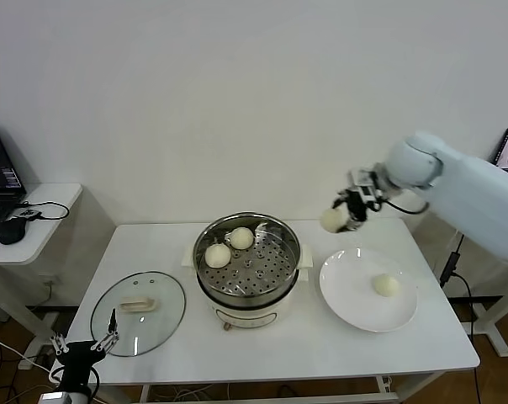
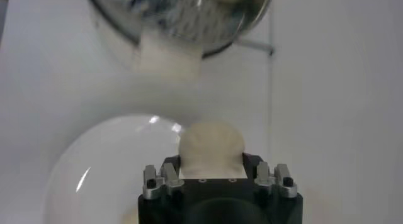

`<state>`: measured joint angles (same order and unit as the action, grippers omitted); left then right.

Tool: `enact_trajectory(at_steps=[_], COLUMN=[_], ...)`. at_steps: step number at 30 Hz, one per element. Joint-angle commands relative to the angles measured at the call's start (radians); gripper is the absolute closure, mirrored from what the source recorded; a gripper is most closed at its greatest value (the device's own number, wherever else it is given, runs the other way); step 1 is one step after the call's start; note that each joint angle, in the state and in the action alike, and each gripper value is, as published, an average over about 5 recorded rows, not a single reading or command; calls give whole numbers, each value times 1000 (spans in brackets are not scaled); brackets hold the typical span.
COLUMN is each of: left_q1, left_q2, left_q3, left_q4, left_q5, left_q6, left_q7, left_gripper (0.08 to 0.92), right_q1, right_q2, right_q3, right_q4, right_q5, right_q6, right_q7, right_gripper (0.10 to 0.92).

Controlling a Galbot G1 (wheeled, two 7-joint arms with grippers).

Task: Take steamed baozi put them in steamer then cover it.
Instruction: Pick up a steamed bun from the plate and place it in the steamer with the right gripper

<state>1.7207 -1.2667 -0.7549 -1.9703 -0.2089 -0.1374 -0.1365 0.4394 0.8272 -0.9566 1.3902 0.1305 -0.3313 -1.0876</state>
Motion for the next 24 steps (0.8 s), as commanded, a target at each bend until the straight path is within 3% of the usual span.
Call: enact_trajectory(at_steps=[1,9,24], left_q1=[3,2,-12], left_q2=[-2,-12,-20], left_q3=[-3,-9,-6], left_q4=[-3,-11,3], left_q5=[0,-4,-10], left_q6=[-1,-2,-6], left_q7=[0,-1,-1], left_gripper=[177,177,177], right_q1=[102,33,-11], right_q2=[248,403,465], right_q3=[-117,-202,-292], right_q4=[-26,-91,-124], right_q5=[92,78,-104], right_q6=[10,158,418], right_q7=[34,31,67], right_gripper=[406,406,403])
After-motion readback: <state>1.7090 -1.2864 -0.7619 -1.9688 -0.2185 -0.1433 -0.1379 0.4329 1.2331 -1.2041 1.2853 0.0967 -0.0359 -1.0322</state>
